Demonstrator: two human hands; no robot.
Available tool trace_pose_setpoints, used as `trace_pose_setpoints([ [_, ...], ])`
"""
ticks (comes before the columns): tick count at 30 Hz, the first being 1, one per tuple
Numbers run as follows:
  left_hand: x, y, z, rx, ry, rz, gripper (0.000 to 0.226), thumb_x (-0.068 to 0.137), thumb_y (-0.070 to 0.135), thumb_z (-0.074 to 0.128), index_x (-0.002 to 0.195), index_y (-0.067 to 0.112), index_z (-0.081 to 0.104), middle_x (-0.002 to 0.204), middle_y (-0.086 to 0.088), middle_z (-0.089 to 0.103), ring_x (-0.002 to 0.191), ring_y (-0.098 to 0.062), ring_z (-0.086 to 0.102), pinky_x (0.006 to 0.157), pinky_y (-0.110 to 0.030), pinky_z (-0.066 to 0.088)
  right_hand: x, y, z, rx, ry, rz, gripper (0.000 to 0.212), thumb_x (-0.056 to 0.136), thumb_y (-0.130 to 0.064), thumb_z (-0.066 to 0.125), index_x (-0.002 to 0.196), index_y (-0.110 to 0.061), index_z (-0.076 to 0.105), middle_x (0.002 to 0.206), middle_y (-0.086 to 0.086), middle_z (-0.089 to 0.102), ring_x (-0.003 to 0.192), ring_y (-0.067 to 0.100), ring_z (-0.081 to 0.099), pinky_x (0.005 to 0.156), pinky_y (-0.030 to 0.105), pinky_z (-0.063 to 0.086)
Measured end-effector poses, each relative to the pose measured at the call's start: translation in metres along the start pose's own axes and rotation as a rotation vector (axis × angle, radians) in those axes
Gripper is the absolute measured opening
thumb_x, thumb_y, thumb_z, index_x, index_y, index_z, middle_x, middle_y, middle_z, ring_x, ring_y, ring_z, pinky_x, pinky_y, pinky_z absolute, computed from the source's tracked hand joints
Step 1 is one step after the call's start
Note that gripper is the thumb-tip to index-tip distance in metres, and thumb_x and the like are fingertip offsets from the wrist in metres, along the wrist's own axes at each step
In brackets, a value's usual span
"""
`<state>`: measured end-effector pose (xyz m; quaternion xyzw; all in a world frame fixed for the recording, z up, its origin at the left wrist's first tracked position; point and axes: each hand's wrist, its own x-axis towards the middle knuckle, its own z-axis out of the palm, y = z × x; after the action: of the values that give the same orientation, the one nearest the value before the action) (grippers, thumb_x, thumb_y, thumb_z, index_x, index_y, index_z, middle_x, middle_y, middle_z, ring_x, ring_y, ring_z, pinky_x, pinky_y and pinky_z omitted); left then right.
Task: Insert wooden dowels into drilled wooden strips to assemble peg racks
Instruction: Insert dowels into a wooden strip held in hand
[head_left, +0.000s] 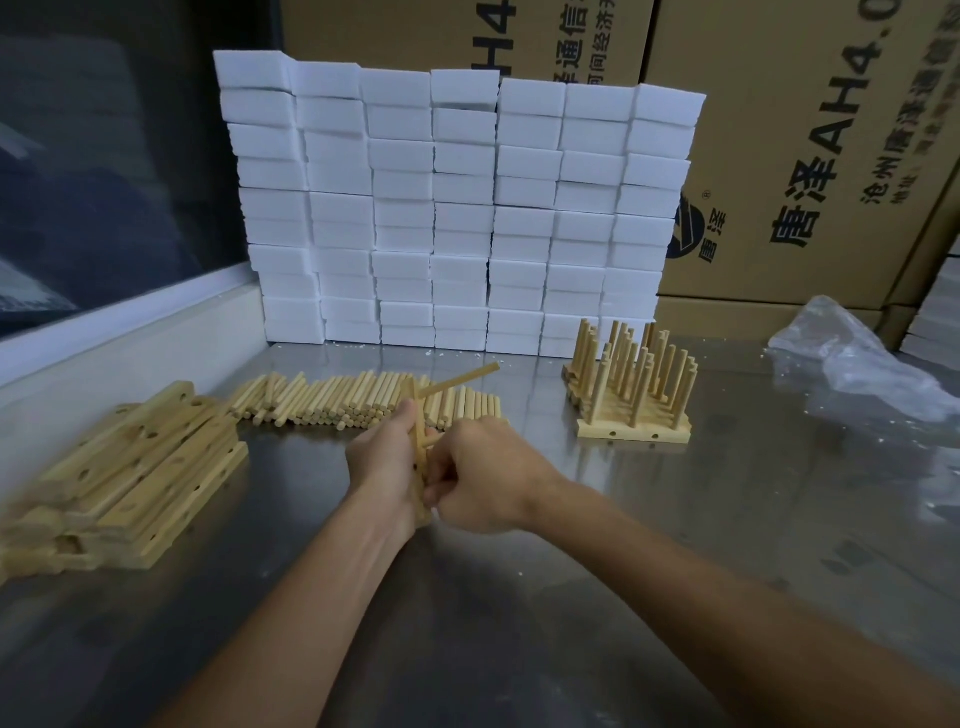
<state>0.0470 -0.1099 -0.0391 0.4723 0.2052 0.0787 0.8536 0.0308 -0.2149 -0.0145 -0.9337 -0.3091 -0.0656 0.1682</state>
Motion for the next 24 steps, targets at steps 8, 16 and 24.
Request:
trace_pose_setpoints([
  [8,0.004,0.002,-0.002,0.003,-0.031,-0.025,0.026,0.095,0.028,0.064,0.076,0.011,0.062,0.059,-0.004,0.057,0.044,-0.018,0.052,0.044,-0.026,0.04,-0.006,-0.002,0.007,-0.336,0.08,-0.171,0.011,0.076,-0.02,0.063,0.077,-0.016,0.052,0.069,0.003,0.052,0.063,0.03,0.048,0.057,0.032,0.037],
  [16,-0.003,0.002,0.002,0.009,-0.004,0.081,0.024,0.097,0.023,0.062,0.078,0.008,0.062,0.065,-0.006,0.059,0.049,-0.018,0.054,0.045,-0.025,0.045,0.003,0.001,-0.004,0.056,-0.01,0.052,0.009,0.075,-0.014,0.062,0.072,-0.009,0.067,0.077,0.007,0.068,0.08,0.026,0.063,0.074,0.037,0.055],
  [24,0.008,0.007,-0.007,-0.05,0.035,0.036,0.029,0.099,0.028,0.059,0.078,0.008,0.059,0.064,-0.008,0.058,0.044,-0.017,0.048,0.038,-0.021,0.036,0.0,0.011,-0.005,-0.271,0.187,-0.025,0.031,0.083,-0.053,0.066,0.083,-0.023,0.07,0.08,-0.002,0.066,0.075,0.02,0.055,0.059,0.029,0.033],
])
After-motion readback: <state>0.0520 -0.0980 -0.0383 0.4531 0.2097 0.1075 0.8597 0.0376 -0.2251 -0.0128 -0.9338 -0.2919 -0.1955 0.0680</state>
